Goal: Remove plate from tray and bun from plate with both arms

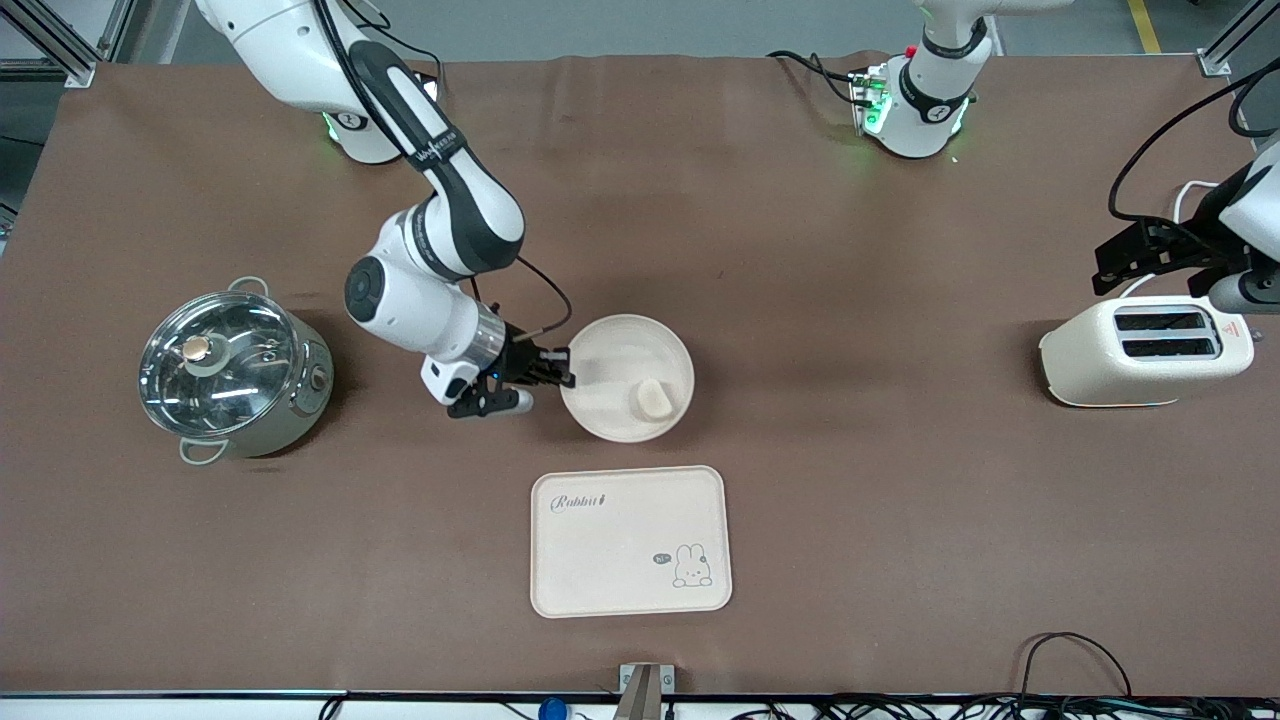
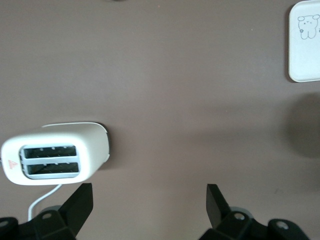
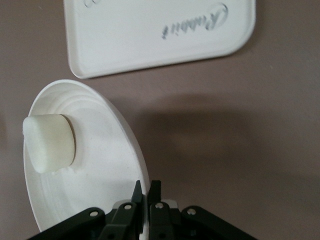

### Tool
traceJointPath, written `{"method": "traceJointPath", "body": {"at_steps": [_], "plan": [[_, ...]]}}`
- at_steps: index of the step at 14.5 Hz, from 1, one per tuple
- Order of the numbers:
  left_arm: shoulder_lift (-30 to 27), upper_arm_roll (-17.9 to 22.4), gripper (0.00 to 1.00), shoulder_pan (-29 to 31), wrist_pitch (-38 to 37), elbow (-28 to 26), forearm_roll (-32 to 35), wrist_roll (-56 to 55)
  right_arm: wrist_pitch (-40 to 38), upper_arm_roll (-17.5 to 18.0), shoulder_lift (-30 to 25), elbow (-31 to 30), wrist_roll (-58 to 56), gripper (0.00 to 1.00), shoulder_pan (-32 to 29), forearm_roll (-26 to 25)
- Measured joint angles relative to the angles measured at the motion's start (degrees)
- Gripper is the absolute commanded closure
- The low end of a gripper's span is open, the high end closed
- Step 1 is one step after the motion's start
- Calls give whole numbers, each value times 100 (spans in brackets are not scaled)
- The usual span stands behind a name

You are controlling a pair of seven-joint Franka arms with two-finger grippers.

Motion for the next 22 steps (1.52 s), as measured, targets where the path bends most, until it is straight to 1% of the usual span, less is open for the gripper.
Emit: {"method": "traceJointPath", "body": {"at_steps": [1,3,5,7,8,9,10,11,13,14,15,17,20,21,22], "plan": [[6,-8,0,-5,9,-93,-94,-55,289,65,-34,-268,-61,100,45,17],[40,-27,0,-31,184,-321,-200,-215,778,134,-5,-566,-67,100,210,23],[125,-123,0,-72,549,-581,-258,-493,1057,149,111,-598,-67,100,293,30],[337,-430,0,-96,1044,-782,-279,-1042,1299,155,328,-496,-67,100,361,95],[507,-638,0,-115,1320,-839,-282,-1400,1448,158,470,-442,-69,92,423,161],[715,-848,0,-154,1624,-869,-282,-1808,1559,160,615,-397,-69,48,469,196],[957,-1029,0,-230,1962,-880,-282,-2226,1610,159,737,-348,-69,19,481,244],[1194,-1140,0,-346,2303,-884,-283,-2578,1610,150,811,-294,-55,0,476,306],[1645,-1206,0,-681,2957,-881,-282,-3186,1559,132,823,-193,-13,0,463,509],[1833,-1213,0,-853,3266,-870,-283,-3495,1411,123,739,-132,56,0,449,537],[2011,-1219,0,-1036,3580,-855,-283,-3815,1089,96,564,-87,139,0,403,570],[2367,-1228,0,-1460,4251,-801,-282,-4404,316,37,-20,-122,304,0,106,586],[3041,-1205,0,-2201,5249,-634,-279,-5083,-896,-56,-1162,-440,322,0,-756,538],[3271,-1190,0,-2384,5592,-592,-269,-5196,-1406,-78,-1518,-510,321,0,-1096,365],[3496,-1172,0,-2528,5955,-566,-236,-5277,-1959,-91,-1851,-536,320,0,-1475,-30]]}}
